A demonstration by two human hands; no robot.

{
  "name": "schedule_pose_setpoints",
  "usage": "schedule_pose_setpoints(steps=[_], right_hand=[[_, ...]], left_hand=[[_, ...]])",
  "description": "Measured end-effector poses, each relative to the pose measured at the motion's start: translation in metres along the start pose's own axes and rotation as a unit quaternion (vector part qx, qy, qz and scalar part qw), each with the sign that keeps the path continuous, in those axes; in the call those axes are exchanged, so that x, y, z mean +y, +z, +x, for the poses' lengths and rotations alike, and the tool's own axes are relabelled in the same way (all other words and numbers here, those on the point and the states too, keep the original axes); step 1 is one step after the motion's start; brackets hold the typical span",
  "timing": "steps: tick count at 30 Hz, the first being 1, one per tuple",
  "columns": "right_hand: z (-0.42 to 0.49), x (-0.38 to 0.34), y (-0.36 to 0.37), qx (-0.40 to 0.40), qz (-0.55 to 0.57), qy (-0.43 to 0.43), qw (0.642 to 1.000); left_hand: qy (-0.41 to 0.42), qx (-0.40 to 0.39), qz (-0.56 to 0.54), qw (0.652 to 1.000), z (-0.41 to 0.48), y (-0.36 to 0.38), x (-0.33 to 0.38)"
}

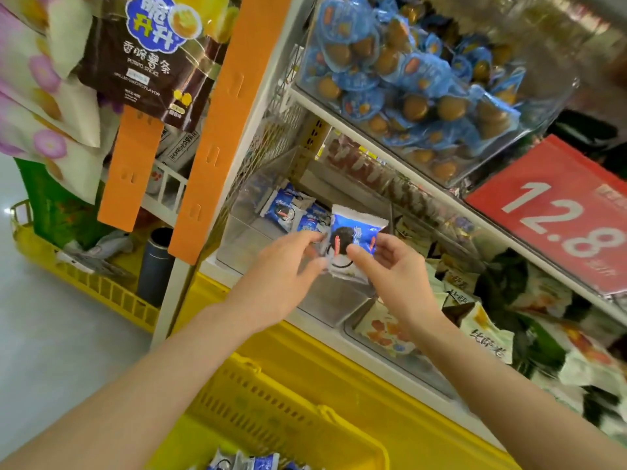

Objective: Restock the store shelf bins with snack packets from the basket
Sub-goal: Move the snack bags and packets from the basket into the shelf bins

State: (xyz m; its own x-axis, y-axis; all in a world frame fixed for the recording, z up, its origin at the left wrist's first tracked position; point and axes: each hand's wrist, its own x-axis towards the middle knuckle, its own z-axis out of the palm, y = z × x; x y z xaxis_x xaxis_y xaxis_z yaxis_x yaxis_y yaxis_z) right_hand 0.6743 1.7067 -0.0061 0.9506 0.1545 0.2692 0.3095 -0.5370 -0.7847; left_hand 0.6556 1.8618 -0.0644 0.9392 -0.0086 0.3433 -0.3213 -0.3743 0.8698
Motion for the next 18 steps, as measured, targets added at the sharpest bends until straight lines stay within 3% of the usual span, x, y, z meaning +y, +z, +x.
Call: schedule_pose_setpoints(steps=[3, 5, 8, 11, 15, 18], right_hand=[[0.039, 0.011, -0.009, 0.048, -0.160, -0.012, 0.986], [0.066, 0.021, -0.009, 0.031, -0.261, -0.007, 0.965], [0.104, 0.039, 0.000, -0.049, -0.433, 0.002, 0.900], [0.133, 0.059, 0.015, -0.108, -0.558, 0.022, 0.823], [0.154, 0.082, 0.031, -0.151, -0.588, 0.047, 0.793], [0.166, 0.096, 0.033, -0.167, -0.564, 0.064, 0.806]], left_hand=[[0.025, 0.024, 0.118, 0.992, 0.018, -0.014, -0.020], [0.060, 0.011, 0.217, 0.974, 0.025, -0.019, -0.037], [0.124, 0.004, 0.292, 0.948, 0.031, -0.021, -0.057], [0.178, 0.013, 0.296, 0.938, 0.035, -0.028, -0.069], [0.239, 0.025, 0.249, 0.938, 0.039, -0.037, -0.079], [0.255, 0.038, 0.251, 0.933, 0.041, -0.037, -0.083]])
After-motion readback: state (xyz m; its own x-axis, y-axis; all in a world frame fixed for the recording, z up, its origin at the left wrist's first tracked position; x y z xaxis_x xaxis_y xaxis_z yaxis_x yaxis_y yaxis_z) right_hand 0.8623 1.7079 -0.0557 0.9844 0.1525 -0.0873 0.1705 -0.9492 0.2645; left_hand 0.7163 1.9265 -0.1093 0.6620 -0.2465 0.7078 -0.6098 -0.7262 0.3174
